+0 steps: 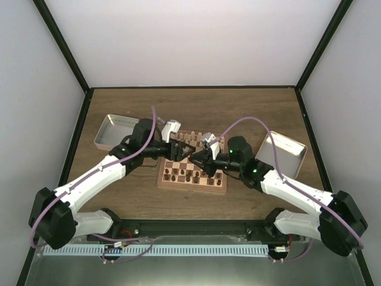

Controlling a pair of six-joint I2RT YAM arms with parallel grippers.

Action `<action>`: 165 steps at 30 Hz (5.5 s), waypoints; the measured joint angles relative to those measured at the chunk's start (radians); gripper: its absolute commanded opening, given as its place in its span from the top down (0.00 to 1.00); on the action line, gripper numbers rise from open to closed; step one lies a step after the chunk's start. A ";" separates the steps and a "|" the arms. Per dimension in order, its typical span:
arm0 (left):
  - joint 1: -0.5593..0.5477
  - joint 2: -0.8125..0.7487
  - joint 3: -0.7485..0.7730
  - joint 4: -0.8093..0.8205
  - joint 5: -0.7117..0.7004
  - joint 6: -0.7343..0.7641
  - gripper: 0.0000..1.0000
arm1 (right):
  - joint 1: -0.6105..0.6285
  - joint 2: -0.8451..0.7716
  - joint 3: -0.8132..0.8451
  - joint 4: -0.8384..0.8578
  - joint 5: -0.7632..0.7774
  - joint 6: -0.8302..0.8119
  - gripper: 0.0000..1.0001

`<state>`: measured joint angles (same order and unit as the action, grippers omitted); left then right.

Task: Set up the chess pieces on the board
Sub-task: Place the chess piece on the chessboard.

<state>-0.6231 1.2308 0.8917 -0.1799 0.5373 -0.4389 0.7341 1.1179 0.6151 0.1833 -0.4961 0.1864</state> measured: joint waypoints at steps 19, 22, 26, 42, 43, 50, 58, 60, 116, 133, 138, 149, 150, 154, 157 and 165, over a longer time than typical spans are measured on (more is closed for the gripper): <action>0.002 0.004 -0.008 0.006 0.121 -0.042 0.96 | -0.001 0.046 0.053 -0.014 0.015 0.102 0.35; 0.003 -0.023 -0.025 0.033 0.119 -0.094 0.96 | -0.001 -0.001 0.019 0.042 0.014 0.191 0.30; 0.003 -0.084 -0.065 0.135 0.118 -0.230 0.96 | -0.001 -0.109 -0.103 0.215 0.013 0.365 0.30; 0.002 -0.145 -0.103 0.644 0.058 -0.782 0.96 | -0.002 -0.059 -0.088 0.657 0.065 0.971 0.54; 0.002 -0.145 -0.103 0.656 0.055 -0.793 0.96 | -0.002 -0.056 -0.086 0.668 0.065 0.981 0.54; 0.003 -0.141 -0.103 0.711 0.035 -0.845 0.96 | -0.002 -0.024 -0.037 0.707 0.051 1.043 0.61; 0.003 -0.134 -0.109 0.718 0.030 -0.855 0.96 | -0.002 -0.007 0.010 0.665 0.051 1.111 0.83; 0.003 -0.133 -0.111 0.716 0.024 -0.851 0.96 | -0.002 -0.002 0.013 0.650 0.045 1.125 0.90; 0.007 -0.491 -0.168 -0.122 -0.682 0.031 0.22 | 0.180 0.586 0.714 -1.312 0.431 0.407 0.98; 0.008 -0.525 -0.169 -0.122 -0.716 0.031 0.21 | 0.187 0.656 0.714 -1.292 0.455 0.412 0.93; 0.007 -0.526 -0.174 -0.123 -0.716 0.031 0.21 | 0.189 0.671 0.714 -1.289 0.456 0.412 0.89; 0.007 -0.526 -0.174 -0.122 -0.718 0.031 0.21 | 0.192 0.671 0.719 -1.297 0.456 0.406 0.77; 0.007 -0.526 -0.174 -0.122 -0.718 0.031 0.21 | 0.192 0.671 0.725 -1.302 0.456 0.406 0.77; 0.008 -0.526 -0.174 -0.123 -0.720 0.031 0.21 | 0.192 0.668 0.756 -1.309 0.465 0.411 0.74; 0.007 -0.521 -0.174 -0.123 -0.719 0.031 0.20 | 0.192 0.646 0.772 -1.312 0.490 0.426 0.68; 0.007 -0.421 -0.174 -0.138 -0.703 0.018 0.20 | 0.161 0.456 0.695 -1.143 0.549 0.480 0.62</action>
<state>-0.6159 0.8101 0.7177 -0.3180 -0.1658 -0.4206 0.8948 1.5738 1.3102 -0.9596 0.0532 0.6666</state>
